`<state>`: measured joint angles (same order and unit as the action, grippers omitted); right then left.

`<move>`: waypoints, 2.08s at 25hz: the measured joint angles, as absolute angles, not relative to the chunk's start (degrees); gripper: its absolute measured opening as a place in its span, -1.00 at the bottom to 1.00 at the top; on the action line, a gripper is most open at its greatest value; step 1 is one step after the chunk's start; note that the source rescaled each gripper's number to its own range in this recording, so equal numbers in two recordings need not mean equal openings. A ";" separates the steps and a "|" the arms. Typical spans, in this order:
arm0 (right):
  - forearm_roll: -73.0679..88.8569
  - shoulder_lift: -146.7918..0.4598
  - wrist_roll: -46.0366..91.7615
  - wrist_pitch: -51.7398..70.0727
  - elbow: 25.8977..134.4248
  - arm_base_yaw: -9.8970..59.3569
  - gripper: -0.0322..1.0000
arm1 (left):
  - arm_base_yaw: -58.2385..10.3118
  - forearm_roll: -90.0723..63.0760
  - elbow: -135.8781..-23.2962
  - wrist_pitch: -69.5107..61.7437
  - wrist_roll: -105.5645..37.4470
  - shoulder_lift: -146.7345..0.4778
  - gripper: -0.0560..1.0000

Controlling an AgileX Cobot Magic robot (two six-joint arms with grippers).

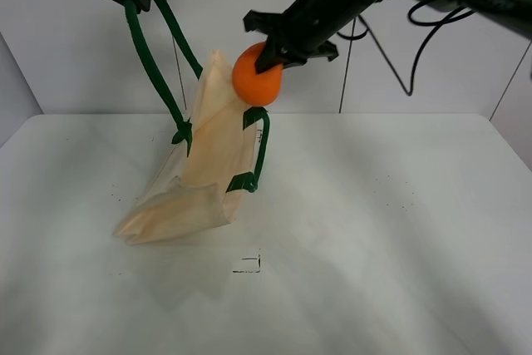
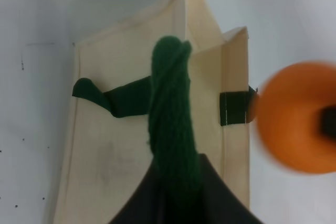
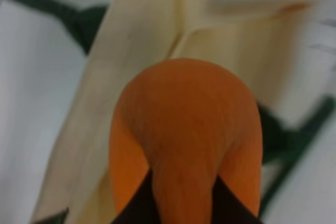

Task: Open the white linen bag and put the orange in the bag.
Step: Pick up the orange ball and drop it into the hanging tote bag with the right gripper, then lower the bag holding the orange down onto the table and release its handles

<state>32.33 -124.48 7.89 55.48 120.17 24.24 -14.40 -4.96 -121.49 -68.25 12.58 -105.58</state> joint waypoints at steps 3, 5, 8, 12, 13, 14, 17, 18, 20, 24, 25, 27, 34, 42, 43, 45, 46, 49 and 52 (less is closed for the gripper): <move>32.86 -128.32 7.83 52.73 120.17 27.48 -0.94 | -14.40 -4.96 -121.49 -68.25 12.58 -105.58 -0.89; 33.53 -130.82 7.83 51.57 120.17 29.05 -0.94 | -14.40 -4.96 -121.49 -68.25 12.58 -105.58 -0.89; 34.75 -133.54 8.18 48.95 120.17 30.47 -0.94 | -14.40 -4.96 -121.49 -68.25 12.58 -105.58 -0.89; 35.84 -135.25 9.28 47.46 120.17 30.98 -0.56 | -14.40 -4.96 -121.49 -68.25 12.48 -105.58 -0.89; 35.49 -135.37 9.40 47.59 120.17 31.10 -0.27 | -14.40 -4.96 -121.49 -68.25 12.42 -105.58 -0.89; 34.63 -135.37 9.58 47.87 120.17 31.17 0.15 | -14.40 -4.96 -121.49 -68.25 12.42 -105.58 -0.89; 30.38 -135.37 9.73 49.49 121.22 31.17 0.81 | -14.40 -4.96 -121.49 -68.25 12.42 -105.58 -0.89; 28.35 -135.37 8.59 50.99 121.96 31.22 0.89 | -14.40 -4.96 -121.49 -68.25 12.42 -105.58 -0.89; 21.64 -135.37 4.76 55.92 124.61 31.35 0.96 | -14.40 -5.00 -121.49 -68.25 12.42 -105.58 -0.89; 7.13 -135.18 -2.41 66.51 129.87 31.22 1.00 | -14.40 -5.00 -121.49 -68.25 12.42 -105.53 -0.89; 5.33 -135.04 -3.12 67.96 130.25 30.88 1.00 | -14.40 -5.00 -121.49 -68.25 12.42 -105.53 -0.89; 3.65 -134.80 -3.43 69.17 130.60 29.64 1.00 | -14.40 -5.00 -121.49 -68.25 12.42 -105.53 -0.89; 1.68 -134.80 -2.68 69.41 130.60 21.14 1.00 | -14.40 -5.00 -121.49 -68.25 12.38 -105.53 -0.89; -3.33 -134.80 -2.32 69.41 130.60 9.79 1.00 | -14.40 -5.00 -121.49 -68.25 12.38 -105.53 -0.89; -3.38 -134.80 -2.27 69.41 130.60 8.60 1.00 | -14.40 -5.00 -121.49 -68.25 12.38 -105.53 -0.89; -3.49 -134.80 -2.27 69.41 130.60 6.34 1.00 | -14.40 -5.00 -121.49 -68.25 12.38 -105.53 -0.89; -3.49 -134.80 -2.27 69.41 130.60 5.46 1.00 | -14.40 -5.00 -121.49 -68.25 12.38 -105.53 -0.89; -2.65 -134.80 -2.25 69.41 130.60 2.74 1.00 | -14.40 -5.00 -121.49 -68.25 12.38 -105.53 -0.89; -1.36 -134.80 -1.60 69.41 130.54 2.05 1.00 | -14.40 -5.00 -121.49 -68.25 12.38 -105.53 -0.89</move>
<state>-1.36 -134.80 -1.60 69.41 130.54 2.05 -14.40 -5.00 -121.49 -68.25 12.38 -105.53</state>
